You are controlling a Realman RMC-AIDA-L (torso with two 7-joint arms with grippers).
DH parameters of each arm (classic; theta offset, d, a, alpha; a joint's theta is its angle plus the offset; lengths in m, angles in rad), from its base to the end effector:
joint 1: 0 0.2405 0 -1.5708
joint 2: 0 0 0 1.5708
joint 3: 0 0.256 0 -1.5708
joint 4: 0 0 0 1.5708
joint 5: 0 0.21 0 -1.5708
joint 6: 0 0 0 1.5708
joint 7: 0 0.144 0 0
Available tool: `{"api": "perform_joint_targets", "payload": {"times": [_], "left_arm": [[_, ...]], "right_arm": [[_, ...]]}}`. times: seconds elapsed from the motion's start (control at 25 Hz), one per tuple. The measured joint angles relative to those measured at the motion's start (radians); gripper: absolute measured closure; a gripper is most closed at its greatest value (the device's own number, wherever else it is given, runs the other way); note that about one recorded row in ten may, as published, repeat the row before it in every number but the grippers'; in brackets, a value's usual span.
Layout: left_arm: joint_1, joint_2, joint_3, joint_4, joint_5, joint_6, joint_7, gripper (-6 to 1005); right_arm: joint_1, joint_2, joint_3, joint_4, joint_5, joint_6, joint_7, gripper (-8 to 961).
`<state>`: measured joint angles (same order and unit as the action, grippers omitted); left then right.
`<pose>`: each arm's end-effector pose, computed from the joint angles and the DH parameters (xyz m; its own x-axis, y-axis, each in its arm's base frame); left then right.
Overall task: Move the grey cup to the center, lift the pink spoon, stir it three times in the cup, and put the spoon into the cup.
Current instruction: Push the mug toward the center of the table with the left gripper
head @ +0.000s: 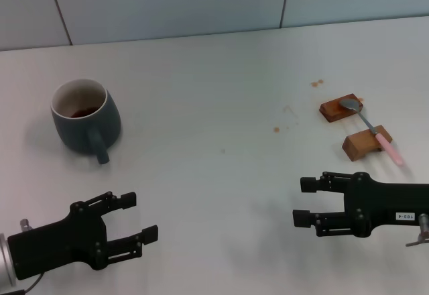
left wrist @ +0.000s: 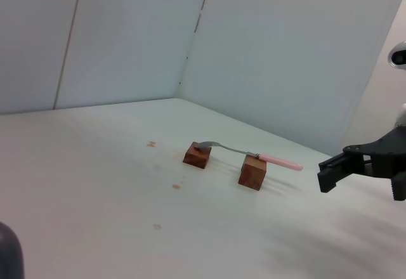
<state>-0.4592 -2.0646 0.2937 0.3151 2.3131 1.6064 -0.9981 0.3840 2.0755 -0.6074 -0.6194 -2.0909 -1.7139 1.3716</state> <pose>-0.3135 0.2589 -0.0389 0.7436 0.3638 0.5610 0.4978 -0.8613 -0.1014 0.3047 0.2649 -0.0020 0.7064 -0.4877 -0.5130 -0.5689 -0.8224 -0.0017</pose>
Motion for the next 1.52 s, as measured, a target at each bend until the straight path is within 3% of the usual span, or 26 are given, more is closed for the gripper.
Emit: {"api": "perform_joint_targets", "payload": {"times": [0.44,0.68,0.8,1.0,1.2,1.52], "left_arm": [[0.007,0.001,-0.009,0.022,-0.019,0.034,0.003,167],[0.109,0.003,-0.094,0.121,-0.279,0.211,0.088,167],[0.148,-0.001,-0.147,0.133,-0.445,0.159,0.188,167],[0.138,-0.004,-0.231,-0.029,-0.621,-0.061,0.576,390],[0.059,-0.008,-0.236,-0.182,-0.728,-0.29,1.001,619],[-0.053,-0.009,-0.236,-0.251,-0.734,-0.512,1.209,931]], "right_arm": [[0.007,0.0,-0.006,0.001,0.0,0.001,0.012,127],[0.008,0.0,-0.006,0.003,0.004,0.002,0.012,127],[0.012,0.0,-0.006,0.012,0.005,0.007,0.012,127],[0.018,0.0,-0.006,0.019,0.005,0.011,0.012,127],[0.025,0.0,-0.006,0.021,0.002,0.011,0.012,127],[0.025,0.0,-0.006,0.022,0.001,0.011,0.015,127]]}}
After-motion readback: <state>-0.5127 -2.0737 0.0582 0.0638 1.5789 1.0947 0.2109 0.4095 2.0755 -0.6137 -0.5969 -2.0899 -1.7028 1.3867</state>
